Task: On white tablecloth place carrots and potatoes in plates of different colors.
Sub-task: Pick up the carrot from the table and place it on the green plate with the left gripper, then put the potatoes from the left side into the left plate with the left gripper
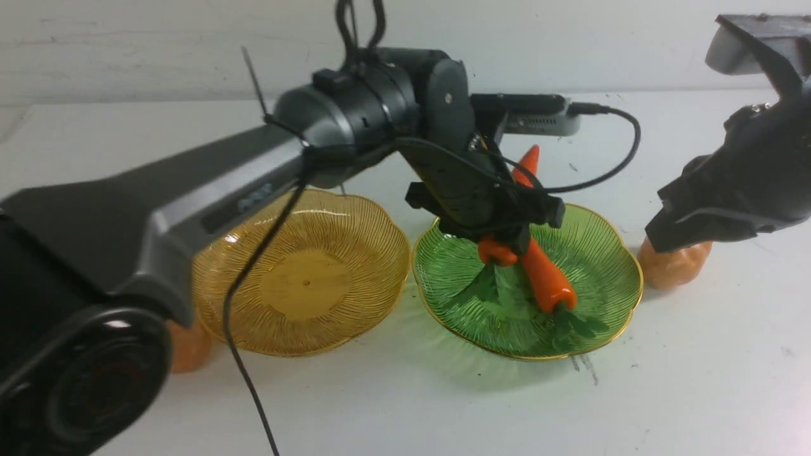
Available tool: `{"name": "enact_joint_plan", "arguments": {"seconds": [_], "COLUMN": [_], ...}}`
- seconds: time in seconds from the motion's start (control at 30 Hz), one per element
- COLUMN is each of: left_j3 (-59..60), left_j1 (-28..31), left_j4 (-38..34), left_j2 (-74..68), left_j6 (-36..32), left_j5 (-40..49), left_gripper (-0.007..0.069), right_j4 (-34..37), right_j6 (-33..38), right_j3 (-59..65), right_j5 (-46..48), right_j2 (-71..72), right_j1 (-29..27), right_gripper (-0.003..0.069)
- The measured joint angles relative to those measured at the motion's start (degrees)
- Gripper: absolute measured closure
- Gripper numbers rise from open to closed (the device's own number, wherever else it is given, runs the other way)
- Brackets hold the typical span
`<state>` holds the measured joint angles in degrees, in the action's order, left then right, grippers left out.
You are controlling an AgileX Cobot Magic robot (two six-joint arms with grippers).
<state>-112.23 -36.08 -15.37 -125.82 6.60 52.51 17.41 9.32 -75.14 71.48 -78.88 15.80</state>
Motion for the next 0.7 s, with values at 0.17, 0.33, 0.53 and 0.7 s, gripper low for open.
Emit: {"name": "enact_joint_plan", "arguments": {"seconds": [0.17,0.33,0.53,0.7], "left_j3": [-6.4,-9.6,-13.3,-13.5], "left_j1": [-0.1,-0.1,-0.1,0.7], "left_j4": [0.6,5.9,11.6,16.3], "left_j2": [-4.7,-5.0,-5.0,1.1], "left_j6": [0.4,3.1,4.1,2.3], "left_j5": [3.7,9.9,17.1,18.0], "left_gripper": [0.0257,0.0022,-0.0028,0.0436], "right_j4": [-1.2,-1.3,-1.3,-1.3], "right_j6": [-0.1,-0.2,-0.2,-0.9], "right_j3": [0.0,0.0,0.0,0.0], "right_j5": [0.0,0.0,0.2,0.2], "right_j2": [0.0,0.0,0.0,0.0], "right_j1": [0.0,0.0,0.0,0.0], "right_gripper": [0.057,0.057,0.057,0.057]}}
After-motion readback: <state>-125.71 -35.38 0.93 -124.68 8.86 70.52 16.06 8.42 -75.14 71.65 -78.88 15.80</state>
